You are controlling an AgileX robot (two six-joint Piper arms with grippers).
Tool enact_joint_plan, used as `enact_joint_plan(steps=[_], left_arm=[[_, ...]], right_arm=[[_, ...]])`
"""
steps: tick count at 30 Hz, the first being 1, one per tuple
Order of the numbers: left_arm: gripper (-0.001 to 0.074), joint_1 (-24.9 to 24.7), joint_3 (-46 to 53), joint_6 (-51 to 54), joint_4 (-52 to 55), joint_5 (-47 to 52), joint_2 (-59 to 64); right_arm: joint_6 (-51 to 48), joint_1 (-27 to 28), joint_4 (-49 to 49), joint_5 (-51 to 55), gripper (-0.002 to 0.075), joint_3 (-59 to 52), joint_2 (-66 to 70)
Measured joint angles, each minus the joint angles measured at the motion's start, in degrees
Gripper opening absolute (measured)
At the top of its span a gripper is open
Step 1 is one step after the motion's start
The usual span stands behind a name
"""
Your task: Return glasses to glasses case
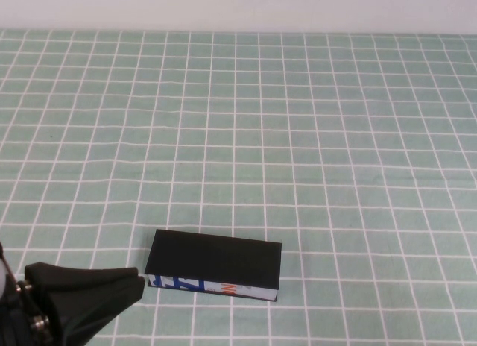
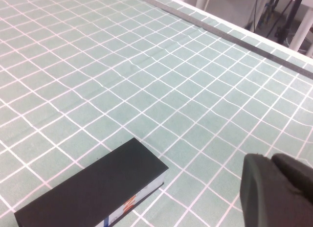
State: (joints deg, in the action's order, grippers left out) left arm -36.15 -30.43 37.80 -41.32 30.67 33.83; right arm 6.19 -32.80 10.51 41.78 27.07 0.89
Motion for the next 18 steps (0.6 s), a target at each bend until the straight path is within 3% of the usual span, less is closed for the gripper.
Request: enact_joint_plan(steps=[12, 18], left_arm=[[-0.0004, 0.0, 0.0, 0.0, 0.0, -0.1, -0.3], [-0.0004, 0.3, 3.5, -0.3, 5.8, -8.2, -9.8]], right_arm=[[0.0, 0.0, 0.0, 0.0, -0.0013, 0.0, 0.0], [0.0, 0.0, 0.0, 0.0, -0.0013, 0.0, 0.0]])
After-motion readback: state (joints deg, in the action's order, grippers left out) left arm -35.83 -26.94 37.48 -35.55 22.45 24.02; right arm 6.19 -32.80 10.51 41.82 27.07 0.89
